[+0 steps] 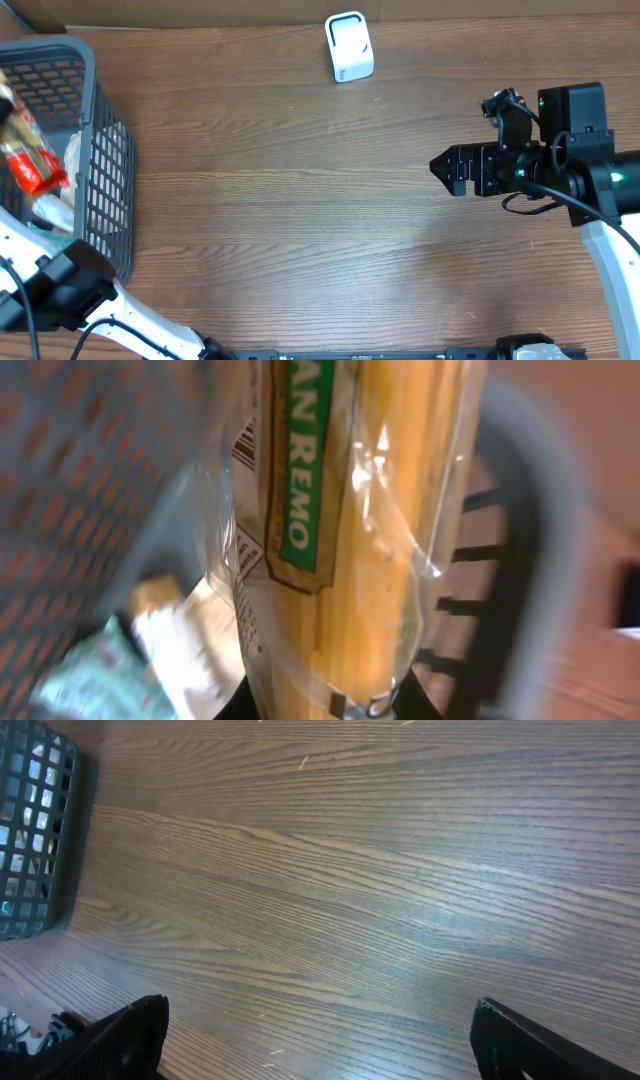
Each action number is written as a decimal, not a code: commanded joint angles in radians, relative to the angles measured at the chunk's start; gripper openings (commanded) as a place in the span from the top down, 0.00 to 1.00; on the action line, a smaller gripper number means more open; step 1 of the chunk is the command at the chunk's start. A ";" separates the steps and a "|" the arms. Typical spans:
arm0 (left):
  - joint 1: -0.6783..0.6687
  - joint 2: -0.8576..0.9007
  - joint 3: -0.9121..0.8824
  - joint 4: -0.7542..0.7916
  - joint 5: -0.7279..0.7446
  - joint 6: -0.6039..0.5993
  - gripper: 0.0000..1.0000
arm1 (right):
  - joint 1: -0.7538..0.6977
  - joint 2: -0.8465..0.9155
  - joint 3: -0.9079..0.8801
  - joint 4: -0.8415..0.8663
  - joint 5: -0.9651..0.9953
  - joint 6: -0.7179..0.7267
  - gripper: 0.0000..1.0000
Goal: Scan the item barcode
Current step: 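Carry the spaghetti pack to table centre and release it, then reach into the basket and grasp the white tube with left gripper, then place the white tube left of the spaghetti pack and release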
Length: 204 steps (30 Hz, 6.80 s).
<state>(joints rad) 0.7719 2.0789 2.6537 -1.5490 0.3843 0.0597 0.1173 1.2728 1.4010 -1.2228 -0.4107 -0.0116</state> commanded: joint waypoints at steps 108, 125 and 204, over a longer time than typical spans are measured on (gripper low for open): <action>0.019 -0.115 -1.144 0.558 -0.439 -0.452 0.38 | -0.006 -0.002 0.025 -0.023 0.006 -0.016 0.03; 0.021 0.018 -1.137 0.547 -0.443 -0.420 0.96 | -0.006 -0.002 0.025 -0.047 0.006 -0.016 0.03; -1.159 0.045 -0.547 0.188 -0.672 -0.502 0.42 | -0.006 -0.002 0.025 -0.051 0.028 -0.016 0.02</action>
<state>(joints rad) -0.4095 2.2257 1.9717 -1.3293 -0.2878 -0.4927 0.1173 1.2728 1.4014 -1.2755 -0.3851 -0.0147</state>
